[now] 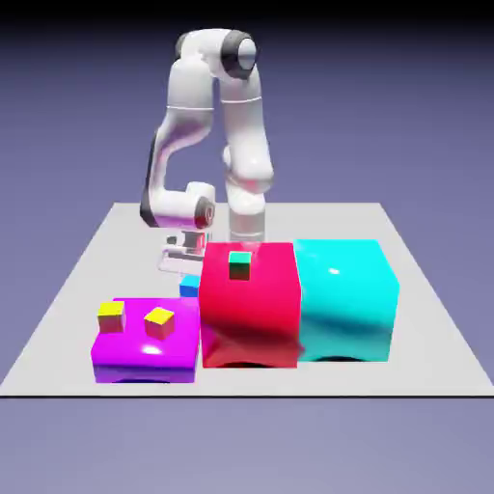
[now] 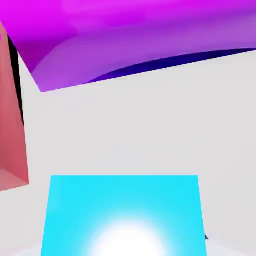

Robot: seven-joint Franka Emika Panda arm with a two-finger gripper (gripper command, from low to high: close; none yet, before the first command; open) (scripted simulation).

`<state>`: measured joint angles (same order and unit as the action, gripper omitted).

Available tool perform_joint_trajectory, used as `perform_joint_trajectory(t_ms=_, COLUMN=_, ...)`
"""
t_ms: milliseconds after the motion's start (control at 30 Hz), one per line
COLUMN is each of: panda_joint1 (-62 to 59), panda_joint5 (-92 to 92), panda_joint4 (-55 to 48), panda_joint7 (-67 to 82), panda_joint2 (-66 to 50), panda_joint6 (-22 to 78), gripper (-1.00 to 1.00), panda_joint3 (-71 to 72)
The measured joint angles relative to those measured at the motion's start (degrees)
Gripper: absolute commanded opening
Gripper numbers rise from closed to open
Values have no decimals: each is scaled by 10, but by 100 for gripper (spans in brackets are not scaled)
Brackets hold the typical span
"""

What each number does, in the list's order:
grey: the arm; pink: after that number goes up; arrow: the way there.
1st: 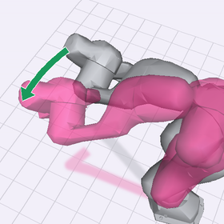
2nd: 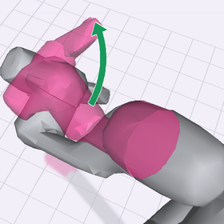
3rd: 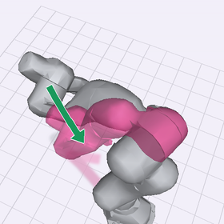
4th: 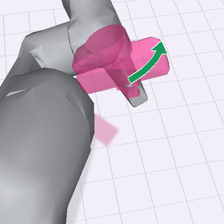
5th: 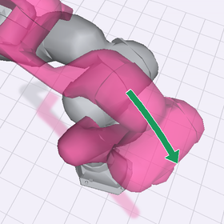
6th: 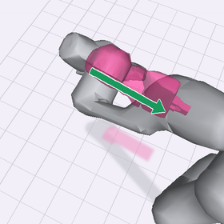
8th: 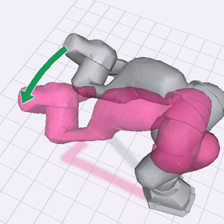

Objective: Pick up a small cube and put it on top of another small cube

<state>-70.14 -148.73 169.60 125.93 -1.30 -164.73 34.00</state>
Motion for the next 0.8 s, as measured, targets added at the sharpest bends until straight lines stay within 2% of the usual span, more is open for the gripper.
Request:
perform_joint_trajectory(t_ms=400, panda_joint1=166, panda_joint5=176, panda_joint4=59, panda_joint7=-298, panda_joint2=143, panda_joint6=-9, gripper=-100, panda_joint3=-77)
perform_joint_trajectory(t_ms=800, panda_joint1=187, panda_joint5=475, panda_joint4=-52, panda_joint7=-455, panda_joint2=108, panda_joint6=34, gripper=-100, panda_joint3=-217)
